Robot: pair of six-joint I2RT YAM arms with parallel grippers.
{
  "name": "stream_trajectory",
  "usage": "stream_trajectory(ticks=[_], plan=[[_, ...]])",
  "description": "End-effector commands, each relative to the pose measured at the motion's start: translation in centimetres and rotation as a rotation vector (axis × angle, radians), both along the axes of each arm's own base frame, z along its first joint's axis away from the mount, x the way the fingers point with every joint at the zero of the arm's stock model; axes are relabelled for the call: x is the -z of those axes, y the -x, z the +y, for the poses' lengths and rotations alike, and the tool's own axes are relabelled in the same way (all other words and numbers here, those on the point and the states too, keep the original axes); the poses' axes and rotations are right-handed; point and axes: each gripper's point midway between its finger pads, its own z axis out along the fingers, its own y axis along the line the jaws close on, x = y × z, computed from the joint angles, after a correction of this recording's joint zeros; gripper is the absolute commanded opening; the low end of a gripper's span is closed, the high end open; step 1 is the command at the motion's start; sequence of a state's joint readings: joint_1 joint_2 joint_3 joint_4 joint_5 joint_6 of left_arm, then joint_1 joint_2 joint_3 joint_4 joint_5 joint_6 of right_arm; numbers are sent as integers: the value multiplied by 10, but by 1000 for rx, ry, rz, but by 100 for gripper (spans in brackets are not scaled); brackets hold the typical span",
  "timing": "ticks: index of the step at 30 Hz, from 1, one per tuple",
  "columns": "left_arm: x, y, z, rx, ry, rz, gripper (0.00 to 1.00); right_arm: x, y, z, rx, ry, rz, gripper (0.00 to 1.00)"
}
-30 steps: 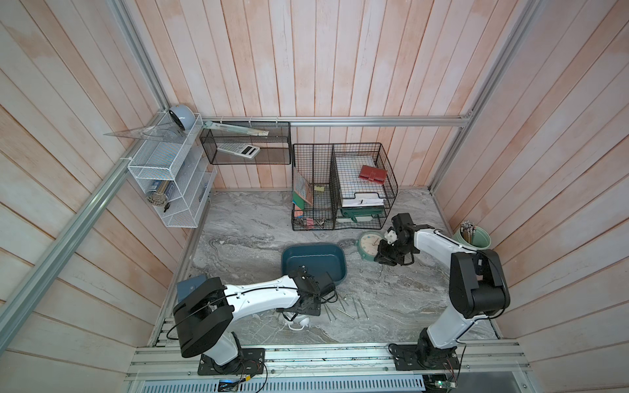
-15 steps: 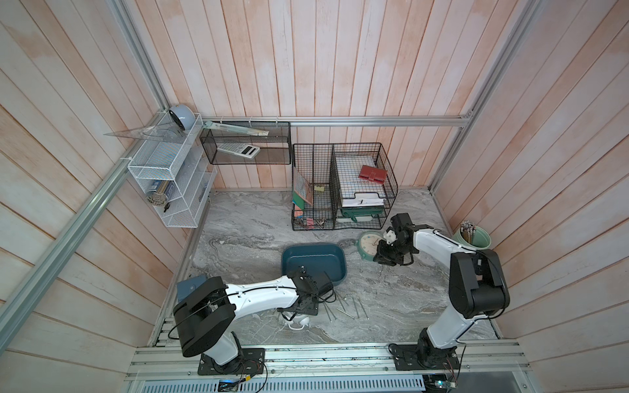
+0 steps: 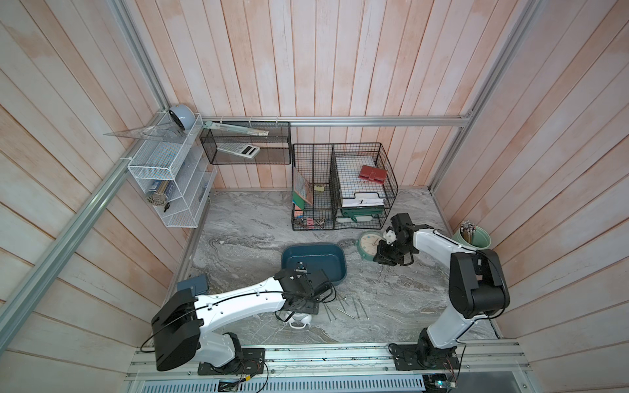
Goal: Put the nails on the desktop into the storage box
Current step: Pick up the distractor from the center of the board, then place the distractor at the center of the board.
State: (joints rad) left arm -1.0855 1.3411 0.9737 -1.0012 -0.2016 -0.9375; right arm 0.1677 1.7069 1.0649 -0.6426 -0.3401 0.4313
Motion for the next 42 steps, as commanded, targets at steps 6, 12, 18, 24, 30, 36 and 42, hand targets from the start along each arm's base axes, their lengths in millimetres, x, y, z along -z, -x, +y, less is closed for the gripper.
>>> stream_trajectory(ticks=[6, 12, 18, 24, 30, 36, 42], plan=[[-47, 4, 70, -148, -15, -71, 73, -13, -2, 0, -30, 15, -28, 28], [-68, -45, 108, -276, -41, -124, 75, -15, -3, 1, -45, 9, -28, 28], [-46, -116, 148, -417, -110, -117, 75, -15, -5, 5, -49, -12, -24, 29], [0, -169, 189, -550, -106, -86, 74, -25, 9, 19, -114, -23, -12, 44], [40, -198, 210, -598, -108, -45, 76, -30, 44, 33, -179, 23, 17, 46], [71, -202, 229, -617, -122, 29, 92, -34, 67, 34, -174, 29, 27, 50], [49, -207, 227, -623, -76, -29, 100, -37, 81, 29, -178, 60, 41, 58]])
